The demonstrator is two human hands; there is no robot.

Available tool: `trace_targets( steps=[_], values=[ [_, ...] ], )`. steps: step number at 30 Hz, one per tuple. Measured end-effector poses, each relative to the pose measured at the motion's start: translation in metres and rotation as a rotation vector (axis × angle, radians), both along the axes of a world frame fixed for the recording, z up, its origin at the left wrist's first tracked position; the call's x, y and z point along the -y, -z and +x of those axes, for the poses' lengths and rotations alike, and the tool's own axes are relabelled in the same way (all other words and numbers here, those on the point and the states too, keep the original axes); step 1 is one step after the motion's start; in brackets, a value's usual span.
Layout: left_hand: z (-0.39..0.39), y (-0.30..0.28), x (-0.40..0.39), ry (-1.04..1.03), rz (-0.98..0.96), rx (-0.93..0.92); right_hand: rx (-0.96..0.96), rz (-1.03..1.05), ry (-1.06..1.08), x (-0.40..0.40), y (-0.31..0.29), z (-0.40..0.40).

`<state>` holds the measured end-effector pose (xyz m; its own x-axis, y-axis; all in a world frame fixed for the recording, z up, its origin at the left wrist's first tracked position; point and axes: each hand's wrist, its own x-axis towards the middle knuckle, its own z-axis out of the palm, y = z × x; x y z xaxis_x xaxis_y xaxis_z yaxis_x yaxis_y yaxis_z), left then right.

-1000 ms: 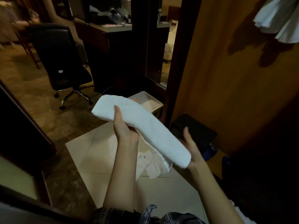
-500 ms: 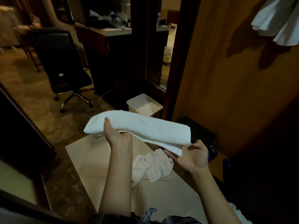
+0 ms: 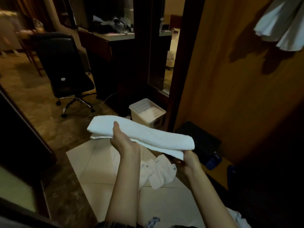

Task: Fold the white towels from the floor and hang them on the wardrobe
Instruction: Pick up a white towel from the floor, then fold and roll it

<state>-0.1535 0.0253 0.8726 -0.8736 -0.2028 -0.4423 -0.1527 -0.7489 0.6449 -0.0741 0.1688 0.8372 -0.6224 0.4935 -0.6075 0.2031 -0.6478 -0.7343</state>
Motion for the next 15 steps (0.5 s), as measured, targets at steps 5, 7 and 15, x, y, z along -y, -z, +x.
trace_targets(
  steps=[5,7,15],
  values=[
    [0.008,-0.002,-0.011,-0.023,-0.236,-0.069,0.132,-0.363,0.187,0.002,0.019,-0.011],
    [0.009,0.001,-0.013,-0.040,-0.313,-0.073,0.125,-0.429,0.256,0.005,0.019,-0.014],
    [0.008,0.023,-0.006,-0.103,-0.345,0.083,0.115,-0.671,0.277,0.023,0.027,-0.018]
  ],
)
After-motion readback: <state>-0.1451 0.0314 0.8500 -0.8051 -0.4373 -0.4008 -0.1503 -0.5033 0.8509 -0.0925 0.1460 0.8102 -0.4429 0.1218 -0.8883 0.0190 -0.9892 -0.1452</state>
